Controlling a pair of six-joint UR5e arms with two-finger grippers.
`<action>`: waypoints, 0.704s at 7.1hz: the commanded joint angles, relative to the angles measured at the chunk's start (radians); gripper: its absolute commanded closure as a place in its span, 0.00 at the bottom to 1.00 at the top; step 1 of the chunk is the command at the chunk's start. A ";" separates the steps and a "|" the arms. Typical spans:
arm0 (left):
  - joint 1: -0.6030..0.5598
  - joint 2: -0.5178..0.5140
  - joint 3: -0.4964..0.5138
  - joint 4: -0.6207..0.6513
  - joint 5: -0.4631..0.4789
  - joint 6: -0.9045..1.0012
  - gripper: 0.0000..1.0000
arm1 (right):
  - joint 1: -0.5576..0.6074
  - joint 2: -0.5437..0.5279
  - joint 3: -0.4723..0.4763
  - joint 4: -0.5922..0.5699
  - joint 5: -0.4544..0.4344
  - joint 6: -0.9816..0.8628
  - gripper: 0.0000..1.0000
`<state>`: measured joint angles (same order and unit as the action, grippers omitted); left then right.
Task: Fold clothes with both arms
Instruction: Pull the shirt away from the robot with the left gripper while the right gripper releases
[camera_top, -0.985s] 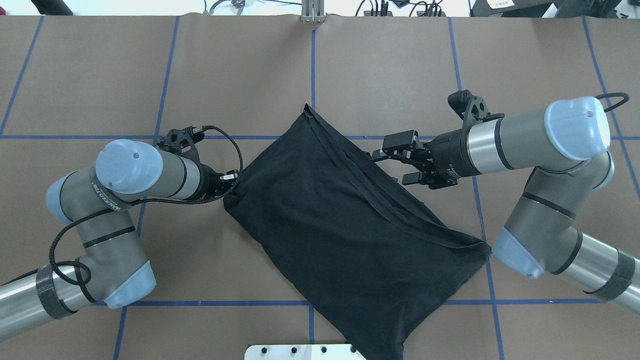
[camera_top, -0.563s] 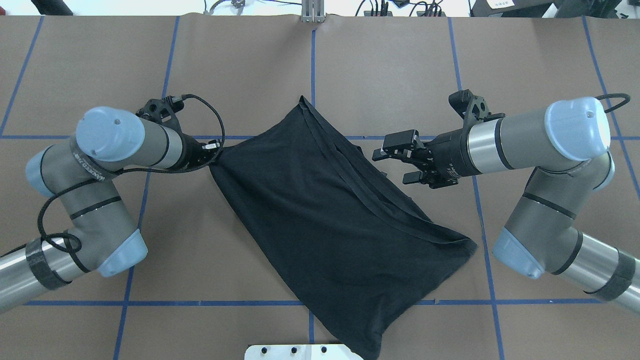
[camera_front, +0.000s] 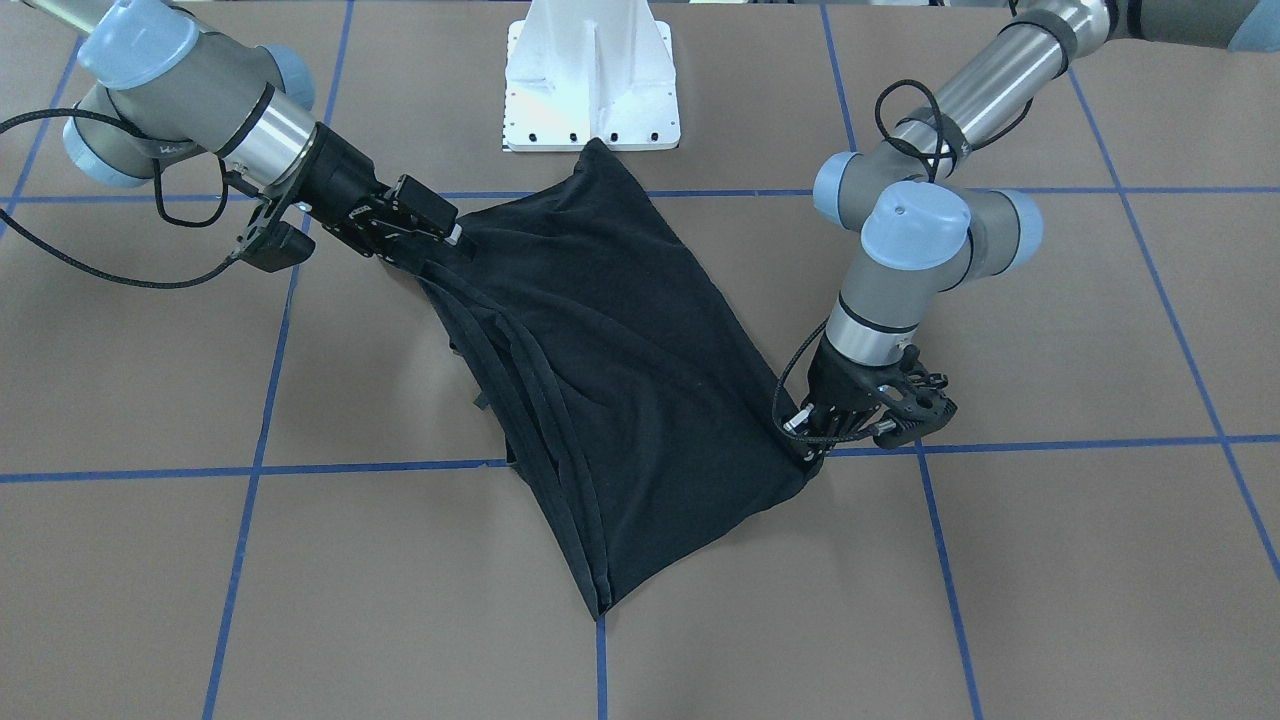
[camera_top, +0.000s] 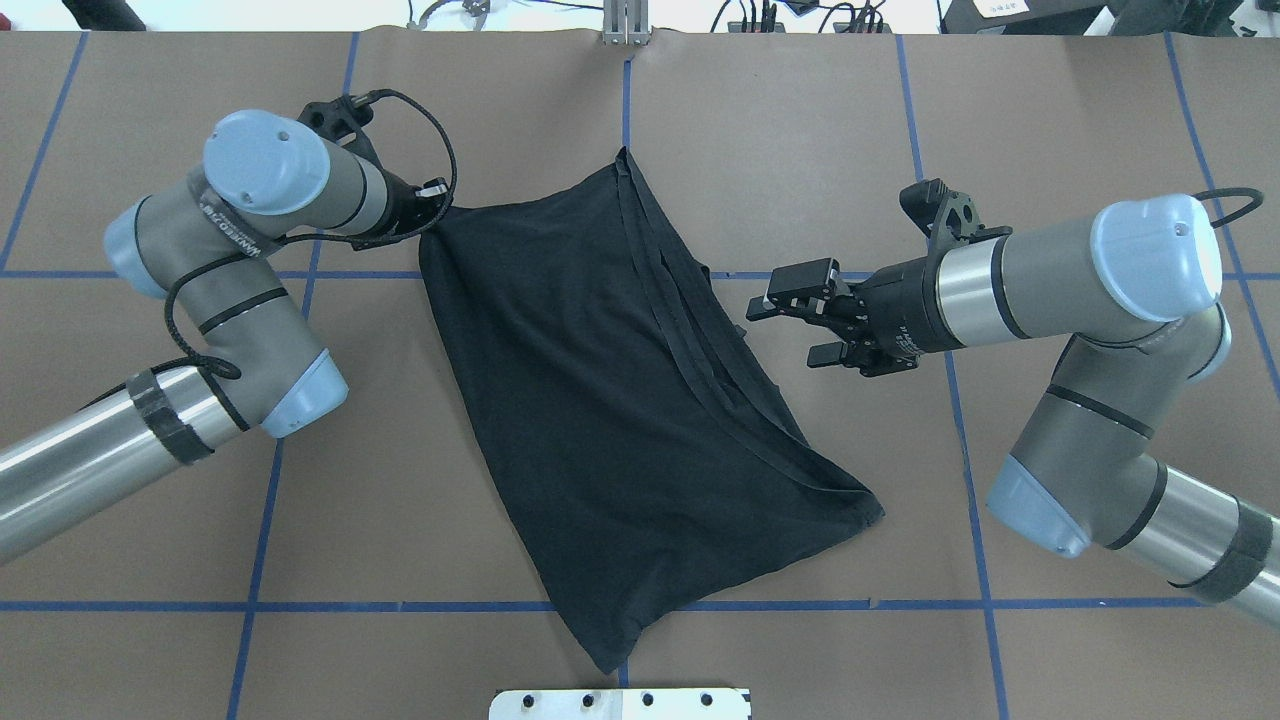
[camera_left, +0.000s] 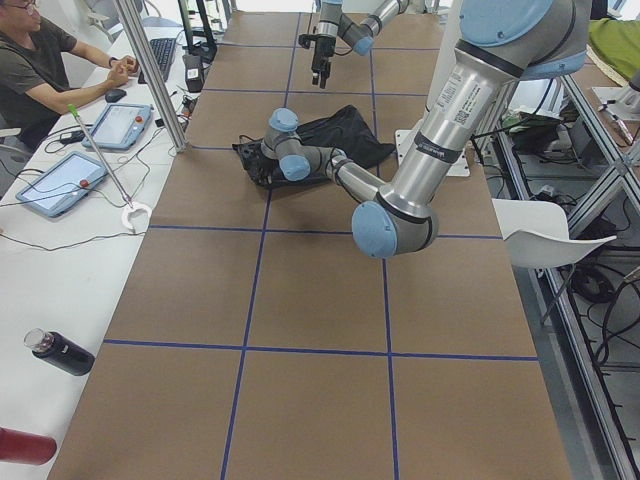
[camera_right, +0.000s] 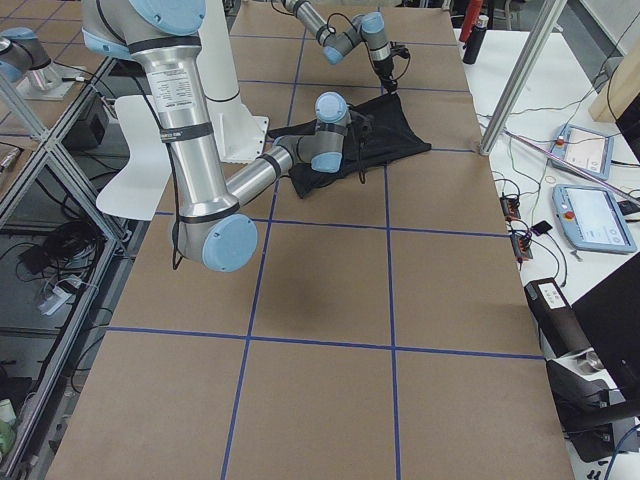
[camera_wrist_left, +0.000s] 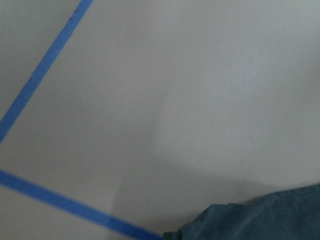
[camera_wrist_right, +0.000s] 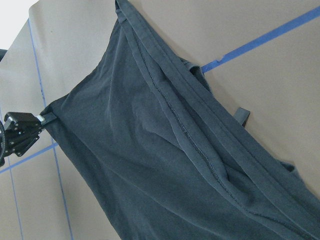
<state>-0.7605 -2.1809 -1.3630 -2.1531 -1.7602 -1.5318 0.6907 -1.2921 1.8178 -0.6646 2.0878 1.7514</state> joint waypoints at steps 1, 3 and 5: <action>-0.008 -0.124 0.213 -0.173 0.101 -0.005 1.00 | 0.001 -0.004 0.001 0.000 0.000 0.002 0.00; -0.013 -0.167 0.280 -0.259 0.172 -0.010 1.00 | 0.006 -0.010 0.003 0.000 0.000 0.002 0.00; -0.016 -0.206 0.404 -0.374 0.221 -0.010 1.00 | 0.007 -0.010 0.003 0.000 -0.006 -0.001 0.00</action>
<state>-0.7742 -2.3674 -1.0278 -2.4629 -1.5686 -1.5412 0.6970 -1.3019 1.8208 -0.6642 2.0850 1.7527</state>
